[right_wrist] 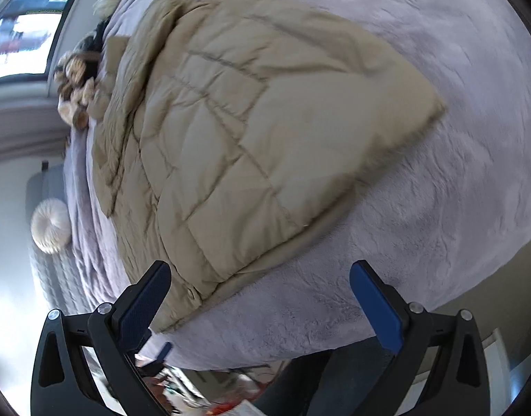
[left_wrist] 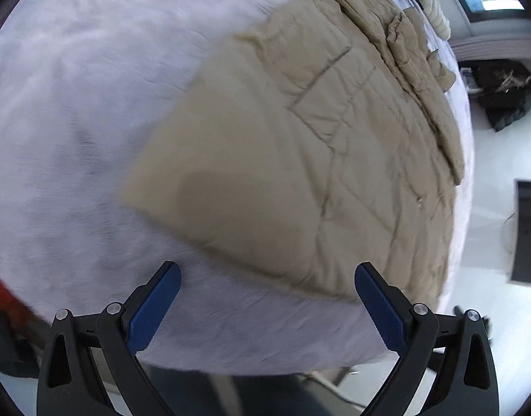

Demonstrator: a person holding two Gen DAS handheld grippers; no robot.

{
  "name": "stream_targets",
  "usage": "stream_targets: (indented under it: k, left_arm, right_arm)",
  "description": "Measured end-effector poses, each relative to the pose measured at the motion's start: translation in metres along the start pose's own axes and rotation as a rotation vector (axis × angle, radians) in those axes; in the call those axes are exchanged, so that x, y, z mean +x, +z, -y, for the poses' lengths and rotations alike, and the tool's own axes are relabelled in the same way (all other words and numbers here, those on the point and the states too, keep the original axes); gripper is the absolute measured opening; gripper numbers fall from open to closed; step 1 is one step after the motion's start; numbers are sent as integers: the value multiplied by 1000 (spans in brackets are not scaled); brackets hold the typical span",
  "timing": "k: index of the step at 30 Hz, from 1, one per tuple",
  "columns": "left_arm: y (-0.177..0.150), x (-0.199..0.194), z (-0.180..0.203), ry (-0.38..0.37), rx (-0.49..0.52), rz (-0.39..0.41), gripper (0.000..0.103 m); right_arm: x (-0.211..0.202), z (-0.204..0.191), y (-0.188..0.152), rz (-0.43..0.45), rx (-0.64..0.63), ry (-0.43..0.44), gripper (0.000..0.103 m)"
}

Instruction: Fold large clothes

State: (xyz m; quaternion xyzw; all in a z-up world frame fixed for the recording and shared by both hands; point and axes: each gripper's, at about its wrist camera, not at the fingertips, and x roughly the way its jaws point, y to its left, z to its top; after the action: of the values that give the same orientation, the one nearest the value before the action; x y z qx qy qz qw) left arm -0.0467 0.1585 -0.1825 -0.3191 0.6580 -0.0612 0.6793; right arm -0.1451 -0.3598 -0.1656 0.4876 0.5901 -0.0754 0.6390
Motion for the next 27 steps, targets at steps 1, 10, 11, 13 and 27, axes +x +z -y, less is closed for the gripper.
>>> stream_targets:
  k: [1, 10, 11, 13, 27]
  left_arm:
    - [3, 6, 3, -7, -6, -2, 101]
    - [27, 28, 27, -35, 14, 10, 101]
    - [29, 29, 29, -37, 14, 9, 101]
    - [31, 29, 29, -36, 11, 14, 101]
    - [46, 5, 38, -47, -29, 77, 17]
  right_arm:
    - [-1, 4, 0, 7, 22, 19, 103]
    - [18, 32, 16, 63, 174, 149, 103]
    - [23, 32, 19, 64, 183, 153, 103]
    - [29, 34, 25, 74, 197, 161, 103]
    - [42, 35, 59, 25, 278, 241, 19]
